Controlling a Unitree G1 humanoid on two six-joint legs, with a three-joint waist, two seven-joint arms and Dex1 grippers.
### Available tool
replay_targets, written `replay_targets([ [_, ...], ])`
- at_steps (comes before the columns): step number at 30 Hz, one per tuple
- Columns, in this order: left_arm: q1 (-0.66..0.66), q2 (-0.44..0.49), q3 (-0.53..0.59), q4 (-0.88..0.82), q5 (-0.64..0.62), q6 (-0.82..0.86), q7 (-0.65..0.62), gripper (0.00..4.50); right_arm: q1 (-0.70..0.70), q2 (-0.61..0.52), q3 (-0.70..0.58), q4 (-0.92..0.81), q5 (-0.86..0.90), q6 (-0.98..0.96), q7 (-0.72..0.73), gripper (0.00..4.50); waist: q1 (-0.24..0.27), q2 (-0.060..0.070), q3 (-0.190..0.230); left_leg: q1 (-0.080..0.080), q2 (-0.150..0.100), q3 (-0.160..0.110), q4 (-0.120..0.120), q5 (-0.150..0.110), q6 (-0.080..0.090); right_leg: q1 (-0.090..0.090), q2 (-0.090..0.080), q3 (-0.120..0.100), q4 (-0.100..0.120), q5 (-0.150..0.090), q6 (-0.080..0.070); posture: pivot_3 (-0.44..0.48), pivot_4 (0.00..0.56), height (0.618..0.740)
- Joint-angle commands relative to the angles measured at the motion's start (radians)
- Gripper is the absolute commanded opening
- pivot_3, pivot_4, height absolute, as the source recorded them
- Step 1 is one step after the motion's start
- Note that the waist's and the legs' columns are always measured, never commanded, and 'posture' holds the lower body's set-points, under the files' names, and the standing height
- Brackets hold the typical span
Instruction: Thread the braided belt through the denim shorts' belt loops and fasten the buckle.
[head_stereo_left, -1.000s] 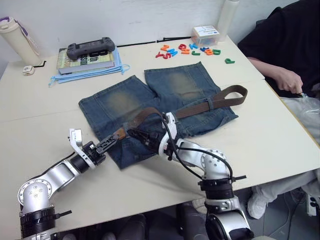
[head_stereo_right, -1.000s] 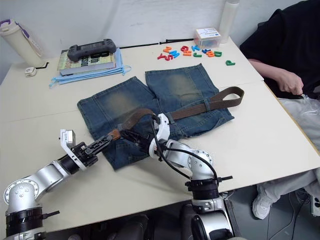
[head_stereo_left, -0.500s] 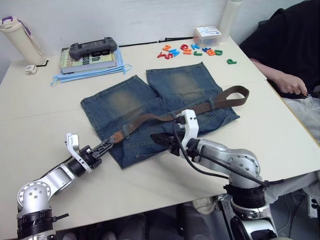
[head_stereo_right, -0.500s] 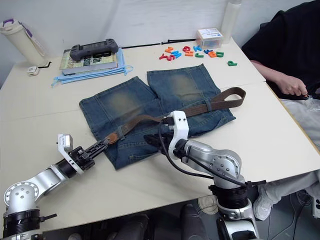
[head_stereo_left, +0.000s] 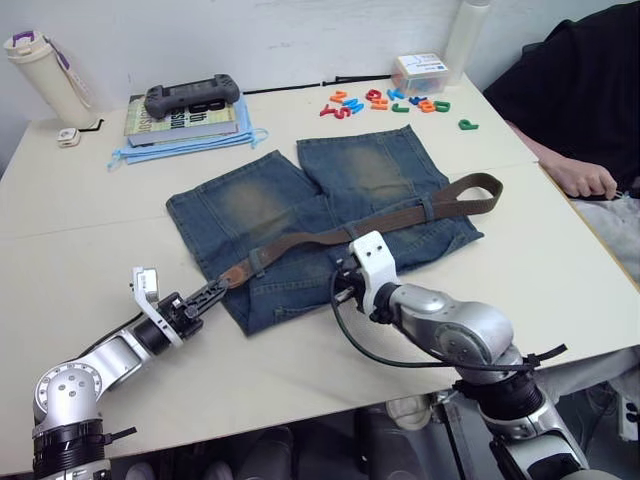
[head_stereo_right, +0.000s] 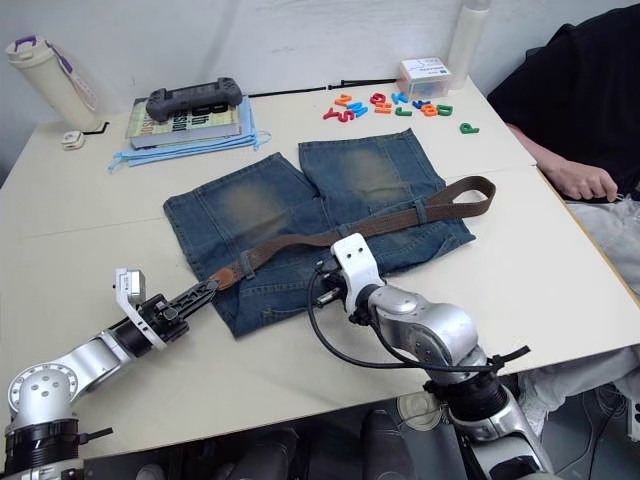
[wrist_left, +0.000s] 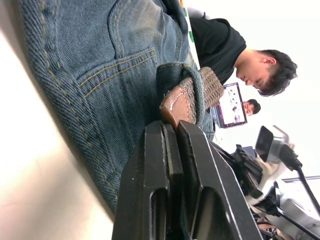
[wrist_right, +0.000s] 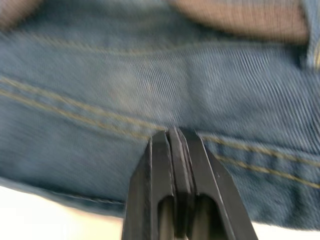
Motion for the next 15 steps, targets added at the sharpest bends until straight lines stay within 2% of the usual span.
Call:
replay_targets([
  [1,0.017,0.021,0.03,-0.052,0.001,-0.006,-0.004,0.0,0.01,0.006,0.004,0.035,-0.074,0.005,0.018,0.04,0.001,-0.001,-0.001,0.0,0.0,0.0,0.0,0.0,0.0,0.001,0.0,0.0,0.0,0.0,0.0,0.0,0.15,0.731],
  [8,0.087,0.104,0.09,-0.032,0.044,-0.021,-0.044,0.0,0.037,0.039,-0.033,0.021,-0.101,0.039,0.047,0.04,0.0,-0.003,-0.002,0.002,0.0,0.0,0.001,0.0,0.0,0.002,0.001,0.0,0.0,0.0,-0.001,0.0,0.15,0.731],
  [15,0.187,0.289,0.146,0.144,0.222,-0.093,-0.225,0.0,0.028,0.077,-0.048,0.018,-0.132,0.057,0.063,0.04,0.0,-0.003,-0.002,0.002,0.001,0.0,0.001,-0.001,-0.001,0.002,0.001,0.0,0.0,0.0,-0.001,0.0,0.15,0.731],
])
